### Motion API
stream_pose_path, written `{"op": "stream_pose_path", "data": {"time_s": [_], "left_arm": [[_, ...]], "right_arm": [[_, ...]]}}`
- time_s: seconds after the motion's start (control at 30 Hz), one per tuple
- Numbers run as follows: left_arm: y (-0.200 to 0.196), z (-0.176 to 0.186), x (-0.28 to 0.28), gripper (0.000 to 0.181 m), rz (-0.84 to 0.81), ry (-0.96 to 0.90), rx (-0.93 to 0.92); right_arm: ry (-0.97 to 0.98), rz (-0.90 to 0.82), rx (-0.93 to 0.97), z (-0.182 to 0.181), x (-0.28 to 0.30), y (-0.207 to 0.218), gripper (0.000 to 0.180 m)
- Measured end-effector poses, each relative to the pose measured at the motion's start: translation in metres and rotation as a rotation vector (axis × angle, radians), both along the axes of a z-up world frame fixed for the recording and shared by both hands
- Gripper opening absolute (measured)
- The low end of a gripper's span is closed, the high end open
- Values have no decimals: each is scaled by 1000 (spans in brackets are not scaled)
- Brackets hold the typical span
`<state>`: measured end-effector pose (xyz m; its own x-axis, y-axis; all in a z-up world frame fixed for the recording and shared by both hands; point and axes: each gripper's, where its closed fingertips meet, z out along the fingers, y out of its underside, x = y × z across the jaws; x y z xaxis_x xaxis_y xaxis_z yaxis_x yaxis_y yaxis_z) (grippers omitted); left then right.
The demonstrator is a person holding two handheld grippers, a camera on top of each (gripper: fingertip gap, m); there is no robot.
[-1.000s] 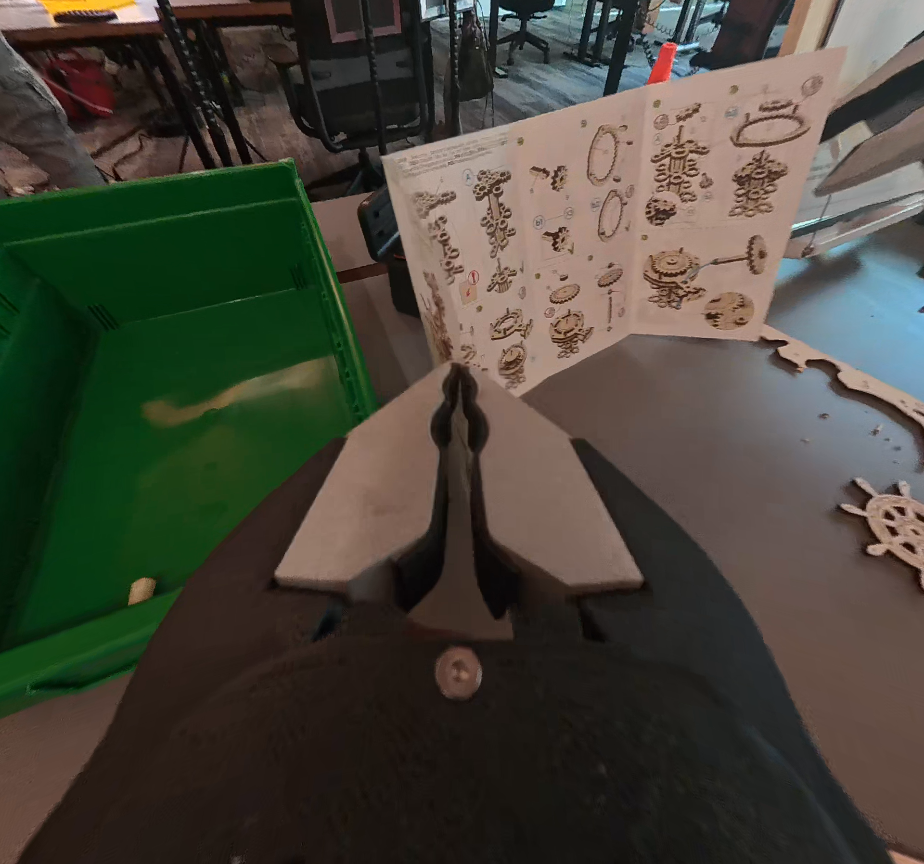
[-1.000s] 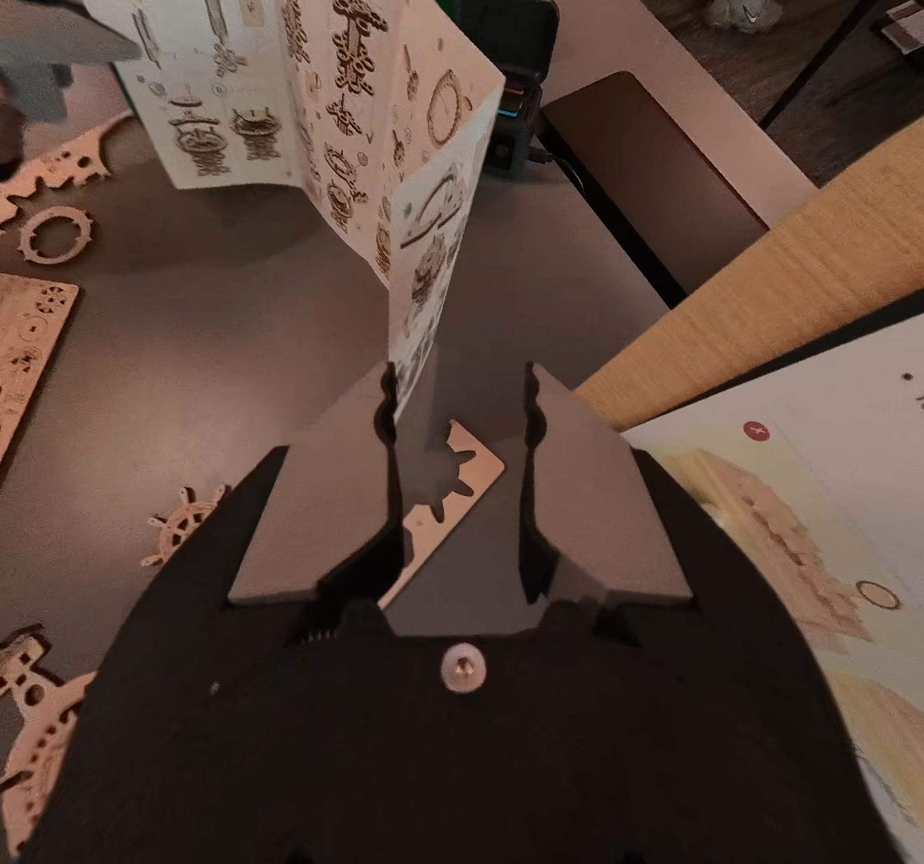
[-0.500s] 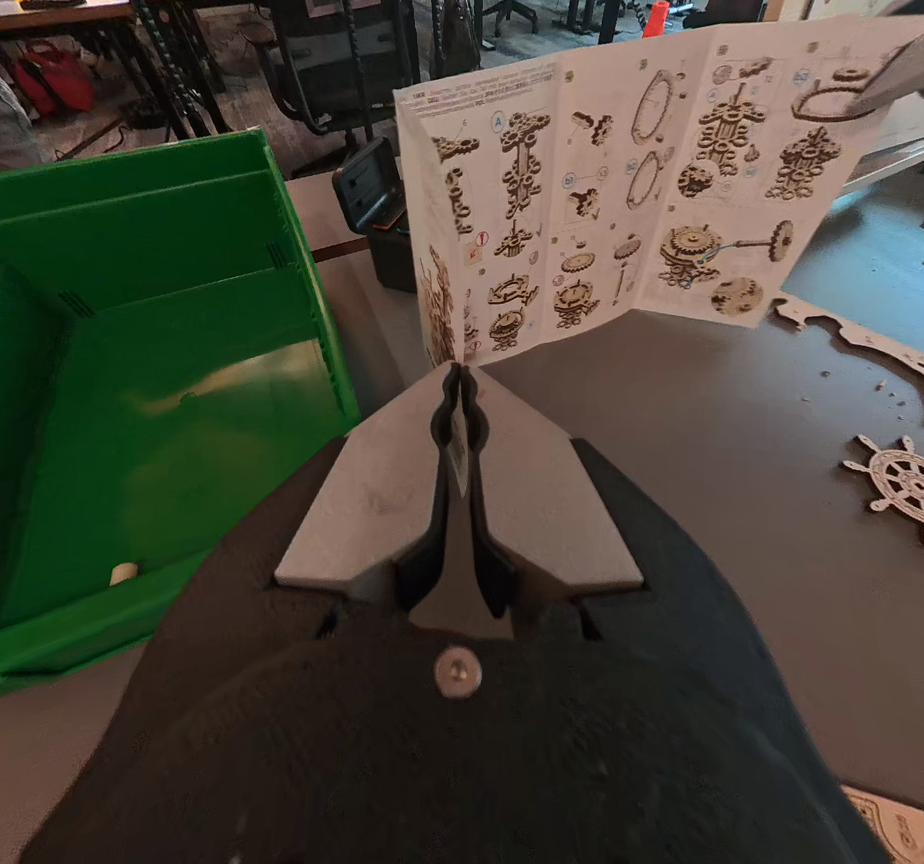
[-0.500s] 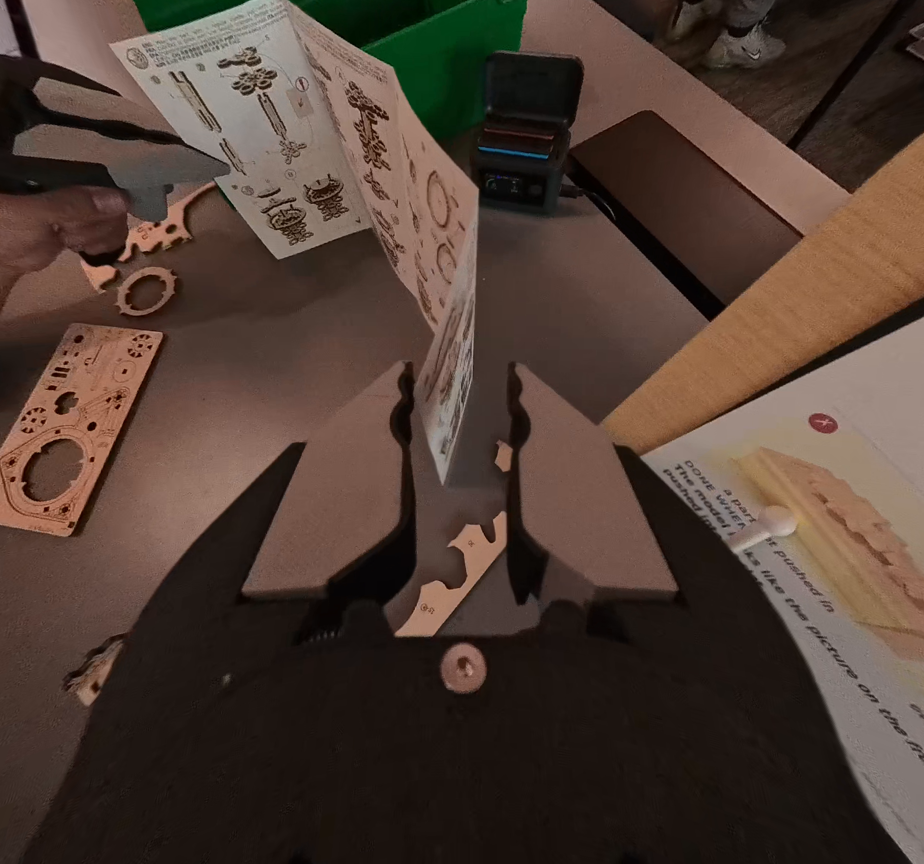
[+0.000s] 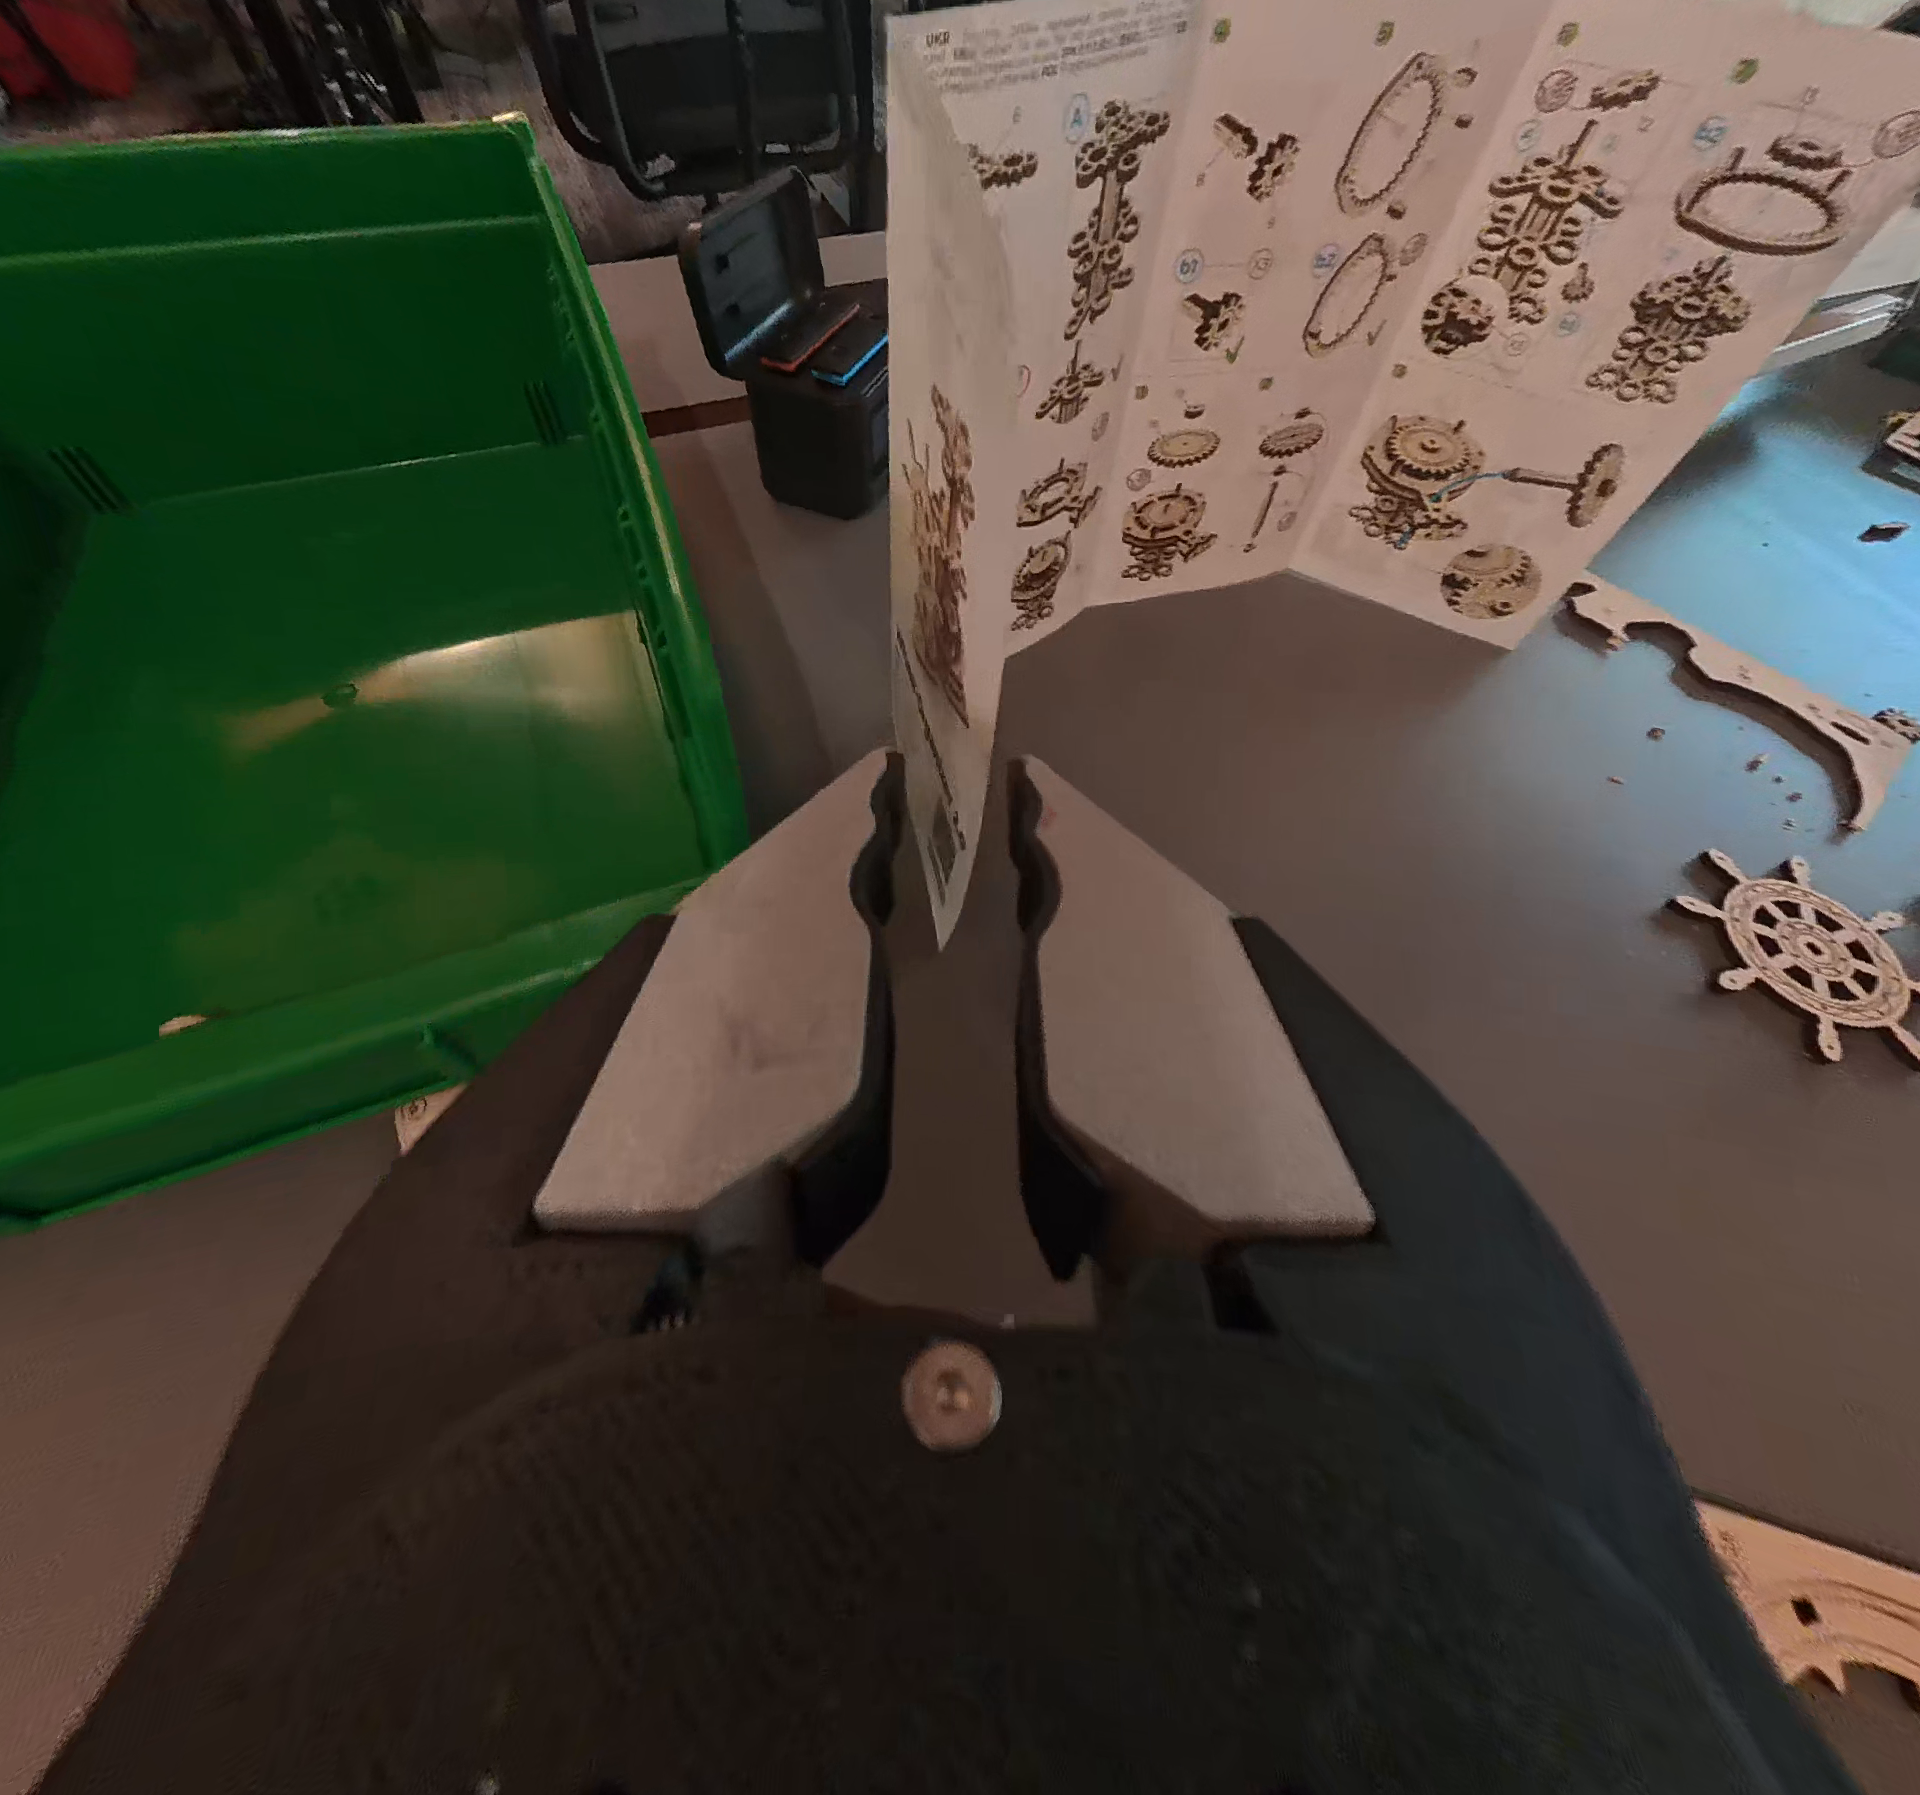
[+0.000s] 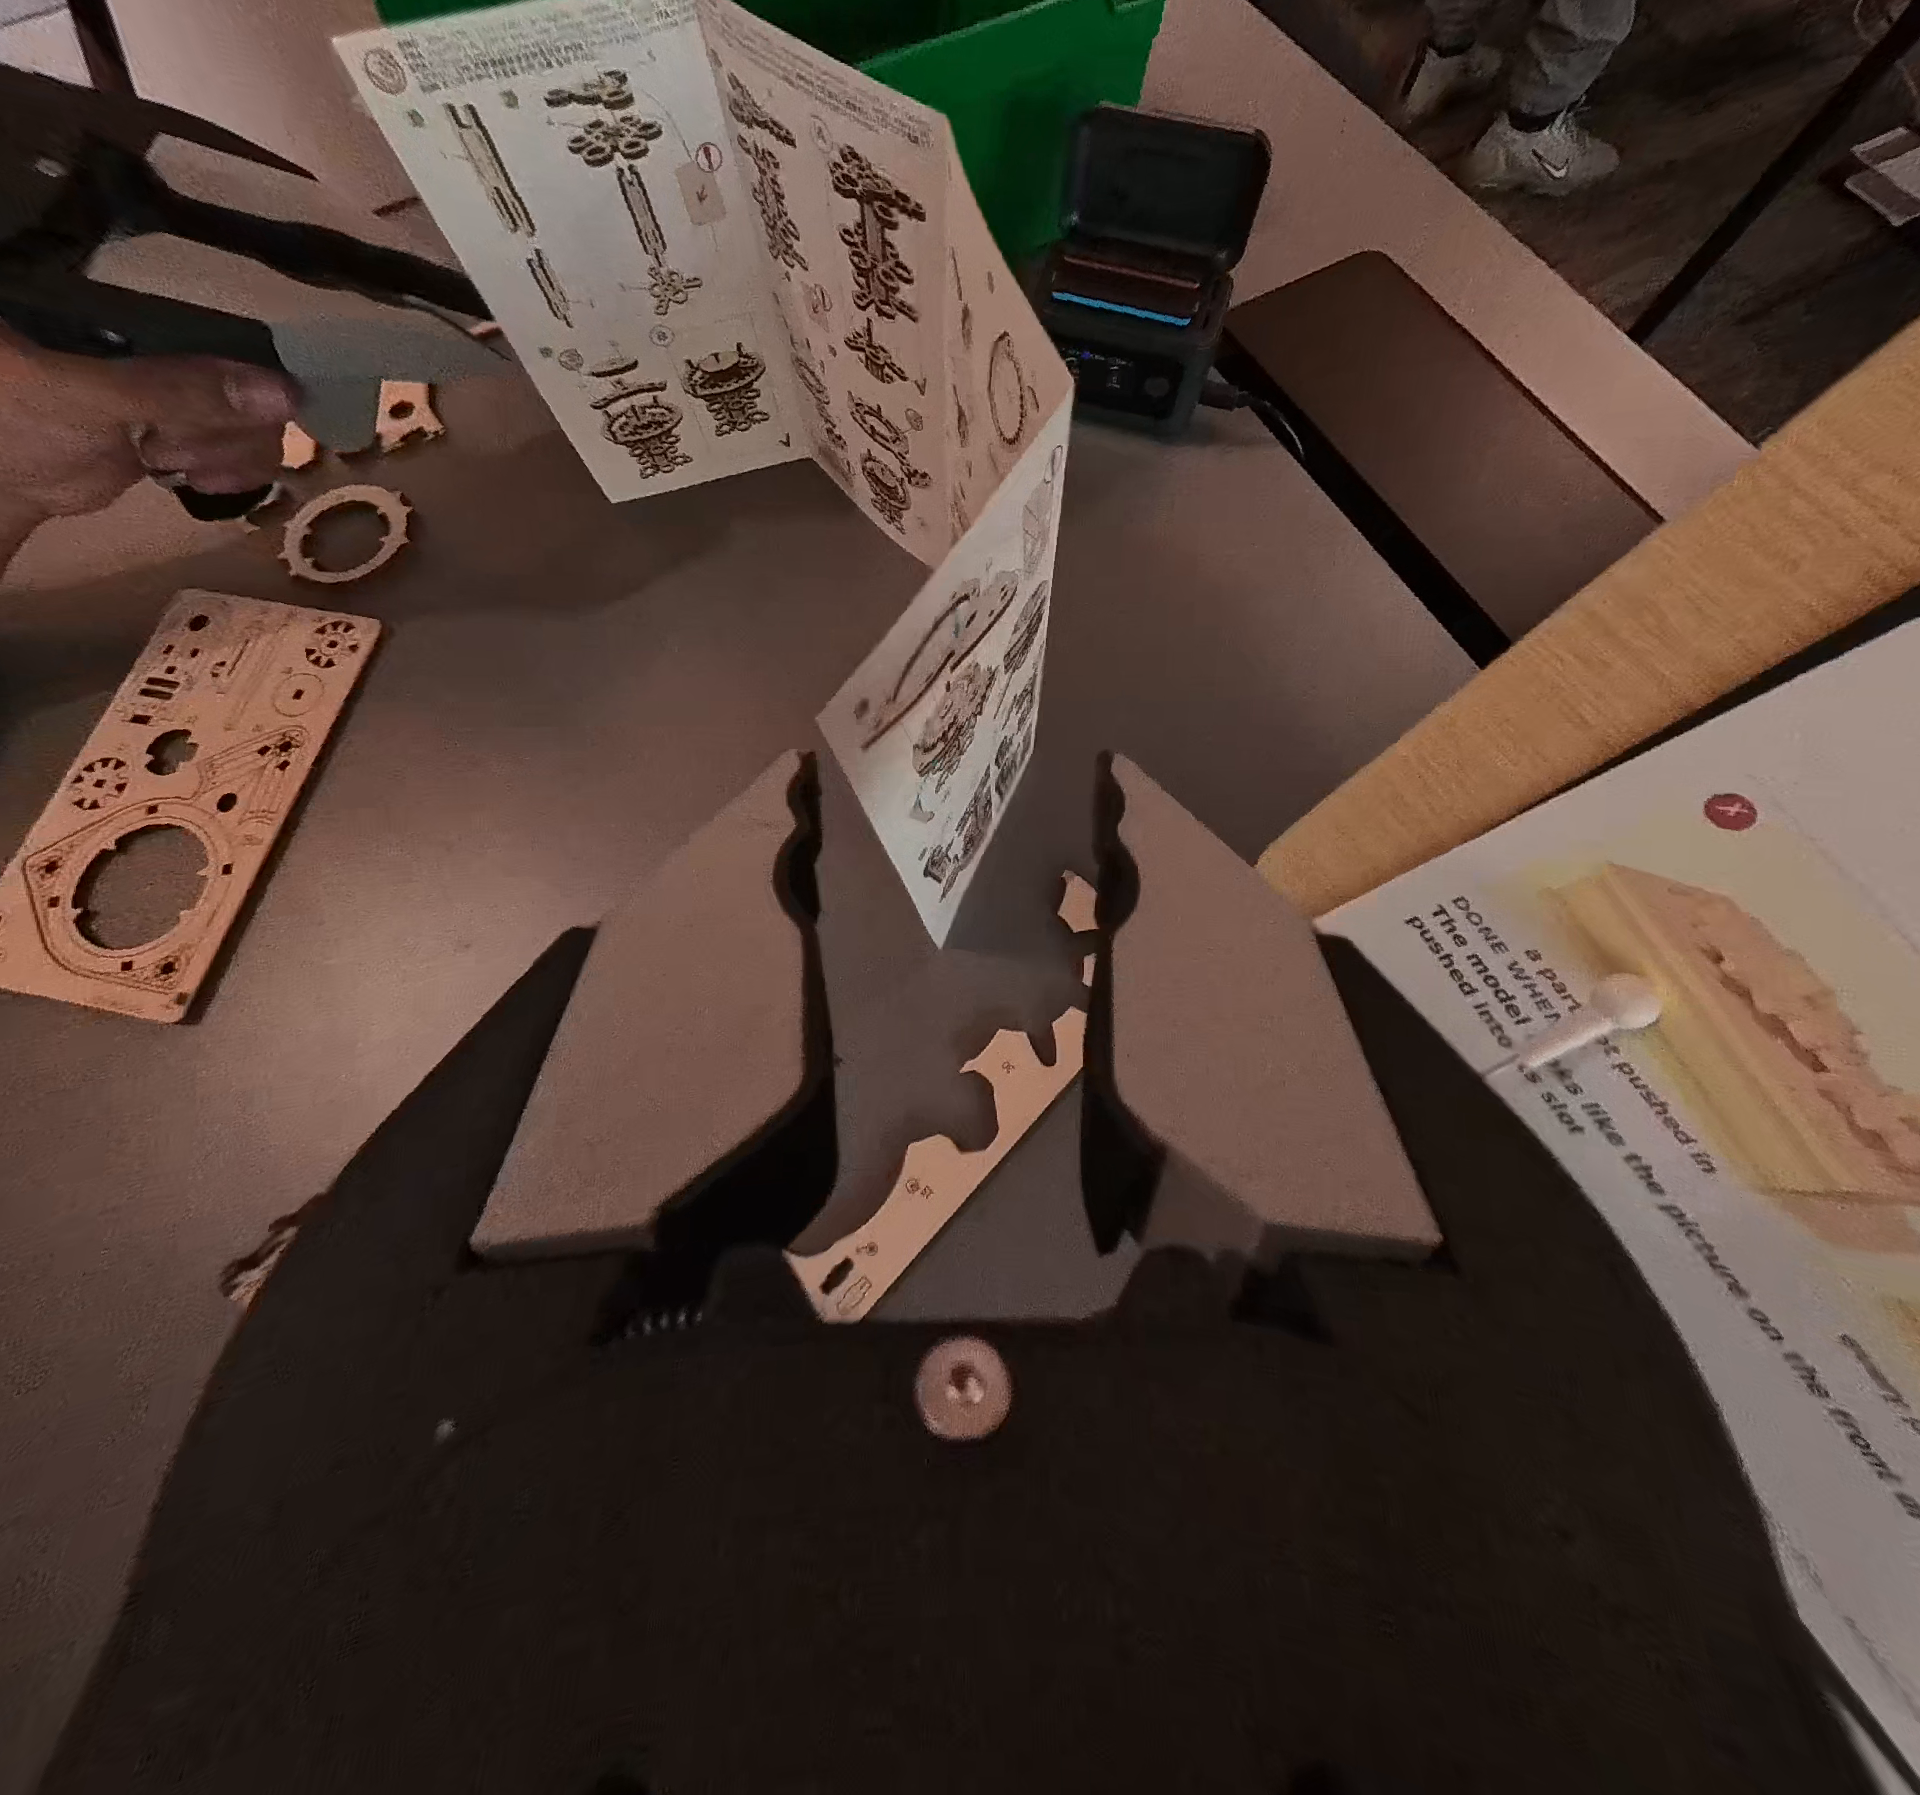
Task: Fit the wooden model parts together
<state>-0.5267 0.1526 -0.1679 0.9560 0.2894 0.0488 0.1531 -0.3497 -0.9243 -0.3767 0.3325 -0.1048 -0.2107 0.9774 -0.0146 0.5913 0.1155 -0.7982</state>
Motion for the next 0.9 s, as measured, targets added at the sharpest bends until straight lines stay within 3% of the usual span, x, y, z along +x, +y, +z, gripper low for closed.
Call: {"op": "stream_pose_path", "data": {"time_s": [0.13,0.33,0.67,0.77,0.9], "left_arm": [[-15,-3,9,25,-9,-14,-9],[-45,-5,48,30,-105,14,-63],[-69,-9,160,30,-402,45,-136],[-67,-4,190,30,-461,42,-89],[-64,0,224,30,-517,22,-22]], "right_arm": [[50,8,-53,19,37,-4,55],[84,-46,-40,17,149,14,62],[151,-510,-47,-27,364,112,63],[183,-619,-95,-41,399,132,65],[191,-653,-151,-63,404,137,83]]}}
